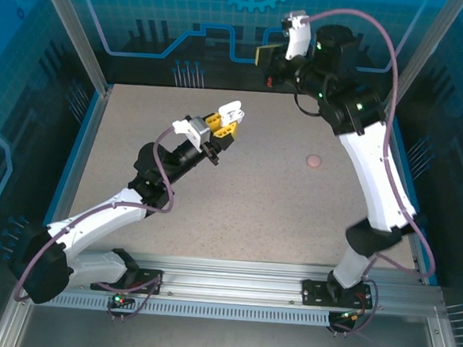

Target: Insert wireless bluetooth earbuds into charging case

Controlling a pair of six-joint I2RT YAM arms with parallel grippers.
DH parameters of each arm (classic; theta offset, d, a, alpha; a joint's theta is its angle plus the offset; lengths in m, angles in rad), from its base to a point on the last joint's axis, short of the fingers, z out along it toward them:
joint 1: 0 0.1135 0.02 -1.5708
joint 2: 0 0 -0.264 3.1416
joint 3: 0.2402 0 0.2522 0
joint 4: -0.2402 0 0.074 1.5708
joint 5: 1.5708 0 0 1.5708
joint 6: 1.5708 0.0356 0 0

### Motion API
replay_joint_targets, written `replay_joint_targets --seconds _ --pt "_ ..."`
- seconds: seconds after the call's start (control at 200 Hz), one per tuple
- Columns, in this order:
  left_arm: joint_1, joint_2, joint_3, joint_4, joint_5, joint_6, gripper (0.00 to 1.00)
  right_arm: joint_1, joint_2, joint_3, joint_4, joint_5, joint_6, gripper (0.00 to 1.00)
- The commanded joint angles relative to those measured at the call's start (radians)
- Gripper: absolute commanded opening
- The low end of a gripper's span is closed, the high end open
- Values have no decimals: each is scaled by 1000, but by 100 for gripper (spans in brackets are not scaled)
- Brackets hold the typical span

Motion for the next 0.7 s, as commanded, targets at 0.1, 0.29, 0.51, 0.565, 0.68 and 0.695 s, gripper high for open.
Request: replay_joint_targets --seconds 0.1,0.29,0.51,0.565,0.68,0.695 --pt "-6 24 4 20 61 -38 0 -41 225 266 -292 -166 76 0" --pt "-6 63 22 22 73 -41 0 -35 214 120 -242 -207 89 0" --pt "-7 109 39 40 75 -56 0 -17 208 59 -254 -212 69 0" --pt "-6 116 43 42 73 -55 0 -11 204 46 -259 -216 61 0" --pt "-7 127 52 45 62 -50 0 9 179 -6 -263 -220 40 0" --pt "-8 128 52 45 62 -49 0 11 173 -16 -264 -219 38 0"
